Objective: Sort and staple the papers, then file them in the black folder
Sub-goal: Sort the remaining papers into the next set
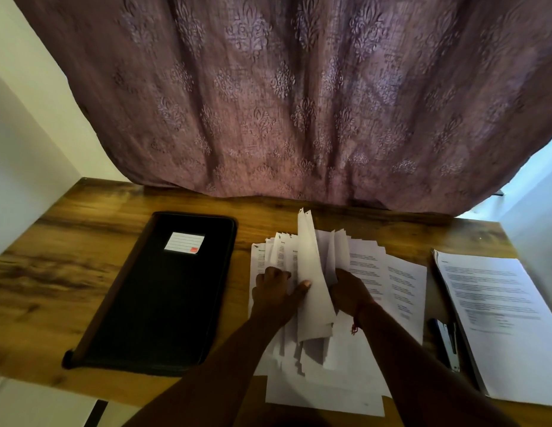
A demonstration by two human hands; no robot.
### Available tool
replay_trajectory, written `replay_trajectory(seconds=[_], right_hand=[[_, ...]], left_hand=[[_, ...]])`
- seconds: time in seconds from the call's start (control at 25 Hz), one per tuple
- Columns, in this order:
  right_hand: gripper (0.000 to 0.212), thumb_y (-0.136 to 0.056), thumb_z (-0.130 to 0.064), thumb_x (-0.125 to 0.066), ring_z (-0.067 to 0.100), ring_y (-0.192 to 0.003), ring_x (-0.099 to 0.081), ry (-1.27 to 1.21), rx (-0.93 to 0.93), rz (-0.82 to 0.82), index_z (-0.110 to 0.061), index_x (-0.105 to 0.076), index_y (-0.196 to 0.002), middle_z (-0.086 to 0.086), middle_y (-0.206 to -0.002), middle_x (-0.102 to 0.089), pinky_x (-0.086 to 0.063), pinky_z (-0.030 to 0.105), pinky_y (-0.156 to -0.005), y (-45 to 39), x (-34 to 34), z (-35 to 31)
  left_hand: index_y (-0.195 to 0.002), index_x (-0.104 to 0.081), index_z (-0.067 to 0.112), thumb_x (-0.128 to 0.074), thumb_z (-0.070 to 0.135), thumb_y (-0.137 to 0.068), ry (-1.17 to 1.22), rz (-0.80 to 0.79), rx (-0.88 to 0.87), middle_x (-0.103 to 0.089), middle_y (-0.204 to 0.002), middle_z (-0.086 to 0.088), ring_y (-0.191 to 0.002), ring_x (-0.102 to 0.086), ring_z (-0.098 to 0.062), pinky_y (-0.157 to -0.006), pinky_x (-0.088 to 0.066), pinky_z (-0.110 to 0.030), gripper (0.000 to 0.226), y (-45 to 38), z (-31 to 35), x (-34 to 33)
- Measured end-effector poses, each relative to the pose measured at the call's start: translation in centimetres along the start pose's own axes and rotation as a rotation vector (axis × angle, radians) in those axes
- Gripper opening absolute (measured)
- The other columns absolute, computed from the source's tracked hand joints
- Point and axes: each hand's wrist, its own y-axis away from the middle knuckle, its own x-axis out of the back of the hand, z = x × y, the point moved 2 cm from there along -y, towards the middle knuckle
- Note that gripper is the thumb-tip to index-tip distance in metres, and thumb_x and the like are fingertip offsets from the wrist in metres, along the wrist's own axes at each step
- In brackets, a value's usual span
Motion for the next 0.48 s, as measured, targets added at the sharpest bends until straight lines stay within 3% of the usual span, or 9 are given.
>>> replay_trajectory(seconds=[0.12, 0.2, 0.32, 0.4, 0.48], right_hand=[[0.039, -0.093, -0.003, -0.053, 0.034, -0.124, -0.048, 0.123, 0.047, -0.003, -0.014, -0.049, -0.130, 0.012, -0.125, -0.053, -0.043, 0.049, -0.105, 0.0, -0.2, 0.0], [0.040, -0.094, -0.006, -0.053, 0.034, -0.125, -0.048, 0.183, 0.043, 0.011, -0.015, -0.048, -0.134, 0.009, -0.124, -0.054, -0.040, 0.050, -0.106, 0.3, 0.0, -0.4], [0.033, -0.095, -0.010, -0.054, 0.029, -0.113, -0.055, 0.218, 0.051, 0.049, -0.017, -0.050, -0.127, 0.001, -0.105, -0.053, -0.044, 0.048, -0.102, 0.5, 0.8, -1.0], [0.030, -0.095, -0.010, -0.054, 0.023, -0.102, -0.056, 0.200, 0.064, 0.082, -0.017, -0.052, -0.123, 0.000, -0.100, -0.054, -0.047, 0.044, -0.097, 0.4, 1.3, -1.2], [0.032, -0.094, -0.009, -0.054, 0.026, -0.107, -0.057, 0.177, 0.054, 0.092, -0.016, -0.052, -0.125, 0.004, -0.106, -0.057, -0.047, 0.044, -0.098, 0.4, 1.4, -1.1]], left_hand=[[-0.120, -0.058, 0.025, -0.032, 0.085, -0.081, 0.296, -0.009, 0.018, -0.062, -0.118, 0.003, -0.108, -0.060, -0.018, -0.097, -0.052, -0.044, 0.076, 0.1, 1.2, 0.7], [-0.127, -0.054, 0.026, -0.045, 0.072, -0.088, 0.458, -0.096, 0.093, -0.063, -0.120, 0.005, -0.109, -0.062, -0.019, -0.097, -0.051, -0.040, 0.061, -0.1, 1.7, 1.2], [-0.117, -0.056, 0.027, -0.050, 0.035, -0.100, 0.360, -0.103, 0.088, -0.061, -0.109, 0.006, -0.108, -0.062, -0.020, -0.088, -0.047, -0.029, 0.020, -0.1, 1.6, 2.1], [-0.116, -0.056, 0.027, -0.048, 0.026, -0.100, 0.313, -0.125, 0.061, -0.062, -0.108, 0.004, -0.108, -0.062, -0.021, -0.092, -0.048, -0.032, 0.018, 0.1, 1.5, 2.4], [-0.129, -0.053, 0.024, -0.048, 0.025, -0.100, 0.280, -0.199, -0.017, -0.062, -0.124, -0.002, -0.115, -0.059, -0.023, -0.098, -0.046, -0.034, 0.029, 0.8, 2.4, 2.5]])
